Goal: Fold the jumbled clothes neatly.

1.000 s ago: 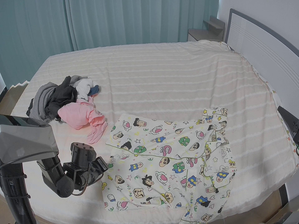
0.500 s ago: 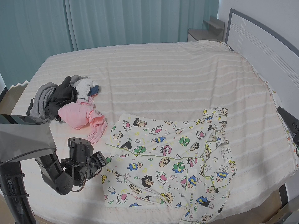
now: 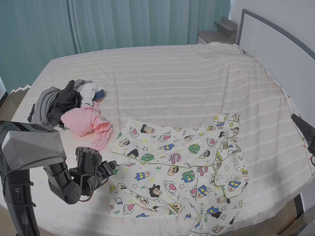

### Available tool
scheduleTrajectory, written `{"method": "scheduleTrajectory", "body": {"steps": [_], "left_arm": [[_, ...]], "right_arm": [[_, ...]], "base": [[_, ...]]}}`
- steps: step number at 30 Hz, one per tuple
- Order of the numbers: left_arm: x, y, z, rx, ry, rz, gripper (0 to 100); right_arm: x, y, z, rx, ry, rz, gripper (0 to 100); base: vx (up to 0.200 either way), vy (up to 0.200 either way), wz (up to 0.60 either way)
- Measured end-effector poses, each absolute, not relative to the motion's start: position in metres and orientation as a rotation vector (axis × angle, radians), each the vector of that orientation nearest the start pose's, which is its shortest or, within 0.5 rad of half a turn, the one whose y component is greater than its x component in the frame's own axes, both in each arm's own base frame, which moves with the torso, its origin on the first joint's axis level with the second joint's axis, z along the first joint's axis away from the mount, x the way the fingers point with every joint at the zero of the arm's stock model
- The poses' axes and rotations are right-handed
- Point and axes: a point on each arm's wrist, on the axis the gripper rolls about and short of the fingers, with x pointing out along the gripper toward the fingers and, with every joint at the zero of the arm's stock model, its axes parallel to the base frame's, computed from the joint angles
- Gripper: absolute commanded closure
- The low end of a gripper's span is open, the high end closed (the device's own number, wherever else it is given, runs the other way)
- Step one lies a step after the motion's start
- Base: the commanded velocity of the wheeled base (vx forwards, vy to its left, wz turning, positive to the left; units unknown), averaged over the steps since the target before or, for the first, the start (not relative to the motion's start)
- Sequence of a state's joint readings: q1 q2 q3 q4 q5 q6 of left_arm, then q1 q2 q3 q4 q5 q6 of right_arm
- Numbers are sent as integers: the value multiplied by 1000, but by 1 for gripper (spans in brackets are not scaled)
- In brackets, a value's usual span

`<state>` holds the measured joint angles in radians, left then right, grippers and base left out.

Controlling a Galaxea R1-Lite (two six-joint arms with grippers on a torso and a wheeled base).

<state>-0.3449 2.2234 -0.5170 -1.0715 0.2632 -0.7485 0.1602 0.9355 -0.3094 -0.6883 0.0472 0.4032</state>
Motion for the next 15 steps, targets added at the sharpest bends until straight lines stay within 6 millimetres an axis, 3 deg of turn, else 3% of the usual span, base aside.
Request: {"method": "scheduleTrajectory", "body": {"steps": [7, 15], "left_arm": [[273, -92, 7, -563, 640, 126, 0], [206, -97, 10, -548, 858, -81, 0]], "right_arm": [[109, 19, 206, 406, -16, 224, 0], [109, 19, 205, 407, -9, 228, 0]], "base": [[0, 0, 0], [0, 0, 0]]}}
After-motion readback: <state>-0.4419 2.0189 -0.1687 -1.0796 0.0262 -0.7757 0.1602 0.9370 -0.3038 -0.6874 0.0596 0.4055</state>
